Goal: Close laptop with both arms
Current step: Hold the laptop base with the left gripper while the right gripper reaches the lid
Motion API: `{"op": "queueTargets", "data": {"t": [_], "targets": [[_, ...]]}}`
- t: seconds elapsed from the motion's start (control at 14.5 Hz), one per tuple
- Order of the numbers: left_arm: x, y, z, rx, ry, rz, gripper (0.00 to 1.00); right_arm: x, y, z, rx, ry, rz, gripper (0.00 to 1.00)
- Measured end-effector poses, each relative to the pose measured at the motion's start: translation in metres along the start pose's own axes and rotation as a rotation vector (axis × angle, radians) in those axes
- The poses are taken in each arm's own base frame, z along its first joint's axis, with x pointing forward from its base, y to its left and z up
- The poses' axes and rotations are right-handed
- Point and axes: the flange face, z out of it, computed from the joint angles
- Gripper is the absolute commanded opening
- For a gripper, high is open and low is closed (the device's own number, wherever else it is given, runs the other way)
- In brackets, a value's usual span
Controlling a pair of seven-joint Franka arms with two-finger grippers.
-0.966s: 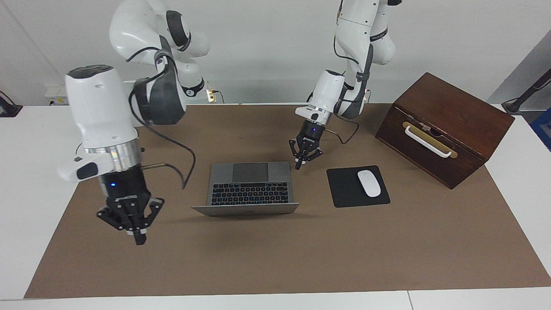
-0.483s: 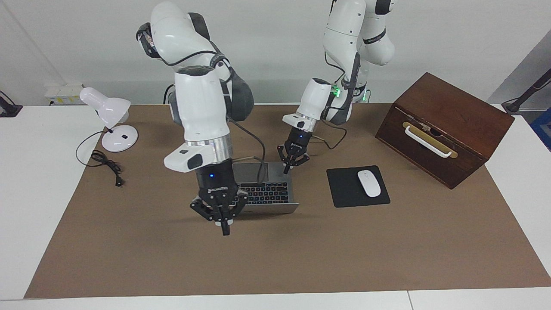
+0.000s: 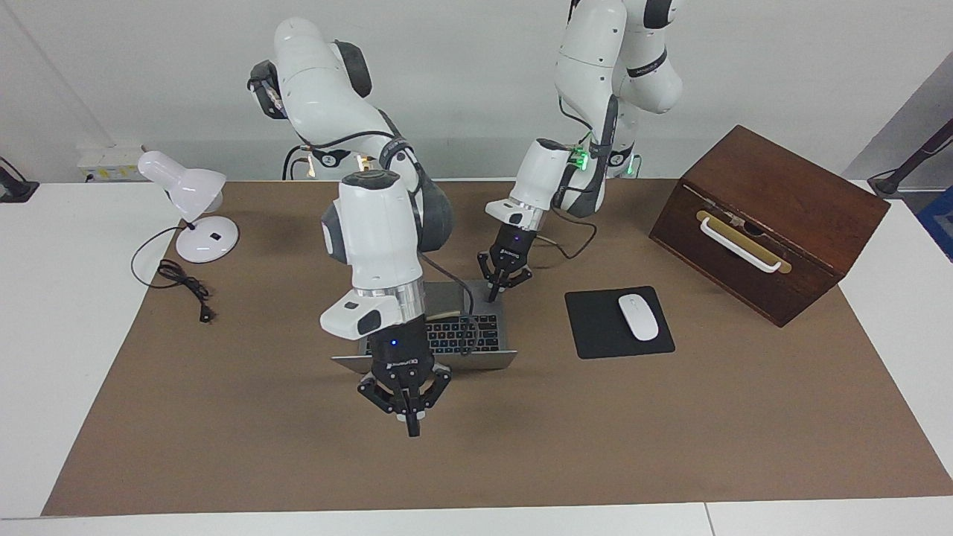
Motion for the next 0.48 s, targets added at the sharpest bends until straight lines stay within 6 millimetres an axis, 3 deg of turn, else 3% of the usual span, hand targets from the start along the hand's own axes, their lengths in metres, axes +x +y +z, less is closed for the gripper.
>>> {"op": "queueTargets", "data": {"t": [0.48], "targets": [[-0.004,-0.002,-0.002,0.0,0.007,0.031,0.0,-0.016,-0.016,0.003,0.037,-0.156,0.066,0.0]]}}
